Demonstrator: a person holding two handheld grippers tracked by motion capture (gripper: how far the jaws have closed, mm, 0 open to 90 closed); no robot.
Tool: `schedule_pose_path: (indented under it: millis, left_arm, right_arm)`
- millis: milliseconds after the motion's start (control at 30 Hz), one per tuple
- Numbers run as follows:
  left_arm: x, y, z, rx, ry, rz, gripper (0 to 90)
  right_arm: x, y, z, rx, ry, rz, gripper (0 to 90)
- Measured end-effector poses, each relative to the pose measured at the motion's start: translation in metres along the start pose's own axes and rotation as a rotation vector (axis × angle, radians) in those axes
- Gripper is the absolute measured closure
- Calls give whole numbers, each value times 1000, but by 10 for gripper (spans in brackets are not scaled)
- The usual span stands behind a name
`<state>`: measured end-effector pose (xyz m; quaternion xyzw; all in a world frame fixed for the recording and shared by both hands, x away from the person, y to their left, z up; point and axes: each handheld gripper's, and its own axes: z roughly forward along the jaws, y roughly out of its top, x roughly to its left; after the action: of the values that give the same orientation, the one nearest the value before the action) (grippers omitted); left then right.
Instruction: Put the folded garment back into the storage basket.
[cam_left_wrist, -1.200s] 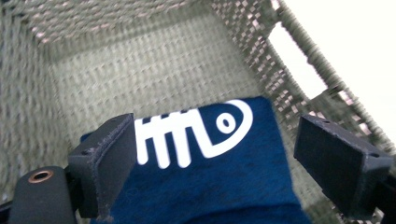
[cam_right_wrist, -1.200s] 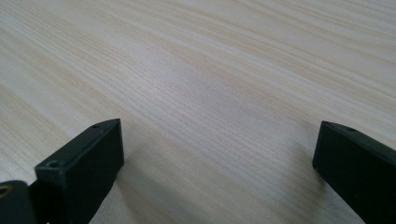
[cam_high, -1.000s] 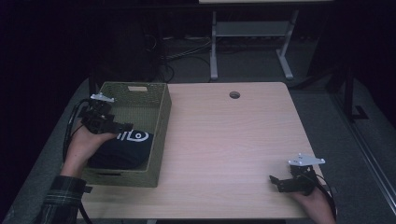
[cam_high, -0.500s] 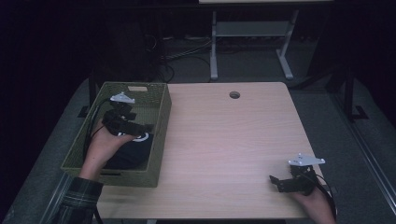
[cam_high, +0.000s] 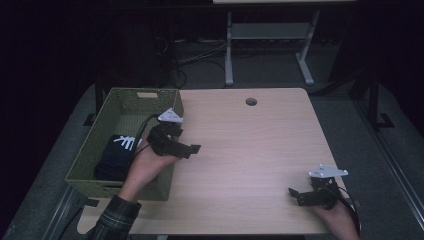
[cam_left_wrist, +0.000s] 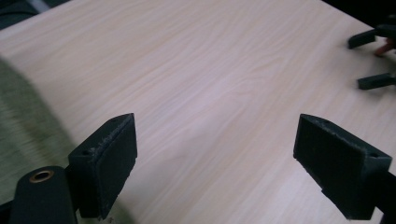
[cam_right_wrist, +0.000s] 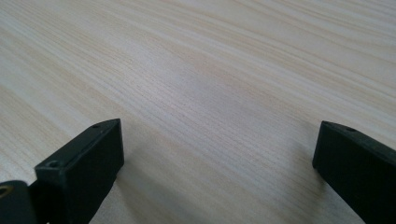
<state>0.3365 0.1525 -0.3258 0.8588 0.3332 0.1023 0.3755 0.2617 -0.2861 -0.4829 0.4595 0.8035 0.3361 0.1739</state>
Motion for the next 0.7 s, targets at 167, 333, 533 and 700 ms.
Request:
schedule_pose_path:
  millis: [167,333,533,700]
  left_arm:
    - [-19,-1,18,-25,-22,15,133]
    - [-35,-6,36,-41,-13,55,133]
    - [-45,-20,55,-43,-22,77,133]
    - [-48,-34,68,-53,-25,79,132]
  right_arm:
    - [0,0,0,0,0,0,17]
    - [0,0,0,-1,-1,0,17]
    - [0,0,0,-1,0,-2,17]
    - [0,0,0,-1,1,-3,17]
